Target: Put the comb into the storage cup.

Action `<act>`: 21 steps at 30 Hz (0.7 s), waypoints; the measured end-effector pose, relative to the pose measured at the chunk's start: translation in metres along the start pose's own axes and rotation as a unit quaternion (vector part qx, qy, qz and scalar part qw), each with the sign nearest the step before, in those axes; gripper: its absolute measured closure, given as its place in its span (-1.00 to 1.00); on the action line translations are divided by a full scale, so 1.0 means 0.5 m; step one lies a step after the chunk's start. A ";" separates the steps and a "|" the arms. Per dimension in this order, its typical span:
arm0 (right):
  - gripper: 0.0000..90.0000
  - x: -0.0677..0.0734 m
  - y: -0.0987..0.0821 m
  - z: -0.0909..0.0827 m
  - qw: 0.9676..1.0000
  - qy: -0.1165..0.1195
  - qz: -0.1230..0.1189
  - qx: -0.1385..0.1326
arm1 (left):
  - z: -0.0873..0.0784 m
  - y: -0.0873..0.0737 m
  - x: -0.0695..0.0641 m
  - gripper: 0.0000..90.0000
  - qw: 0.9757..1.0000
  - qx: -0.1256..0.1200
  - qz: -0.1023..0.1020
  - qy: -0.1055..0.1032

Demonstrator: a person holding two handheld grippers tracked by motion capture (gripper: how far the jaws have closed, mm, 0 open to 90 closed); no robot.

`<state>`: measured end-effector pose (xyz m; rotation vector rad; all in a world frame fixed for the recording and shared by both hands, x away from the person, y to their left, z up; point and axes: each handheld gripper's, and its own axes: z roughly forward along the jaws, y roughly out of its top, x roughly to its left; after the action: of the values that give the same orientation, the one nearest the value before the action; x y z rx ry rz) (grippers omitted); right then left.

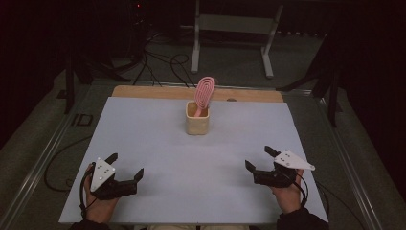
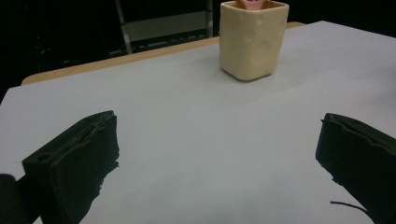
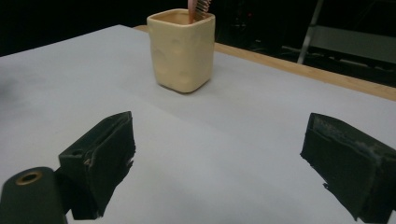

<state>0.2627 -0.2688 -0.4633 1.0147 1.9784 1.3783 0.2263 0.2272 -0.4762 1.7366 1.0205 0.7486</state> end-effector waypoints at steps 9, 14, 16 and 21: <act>-0.79 0.003 -0.018 -0.016 1.000 -0.004 -0.007 -0.006 | -0.004 0.000 0.003 -1.00 1.000 0.000 0.001 -0.003; -0.79 0.003 -0.028 -0.031 1.000 -0.019 -0.011 -0.017 | -0.009 -0.003 0.009 -1.00 1.000 -0.004 -0.006 -0.004; -0.79 -0.001 -0.032 -0.036 0.999 -0.022 -0.007 -0.022 | -0.012 -0.005 0.013 -1.00 1.000 -0.005 -0.010 -0.006; -0.79 -0.005 -0.040 -0.047 0.999 -0.029 0.005 -0.030 | -0.015 -0.009 0.019 -1.00 1.000 -0.010 -0.018 -0.007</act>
<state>0.2408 -0.2879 -0.4740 1.0258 1.8822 1.3897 0.2231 0.2398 -0.4775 1.7007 1.0297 0.7211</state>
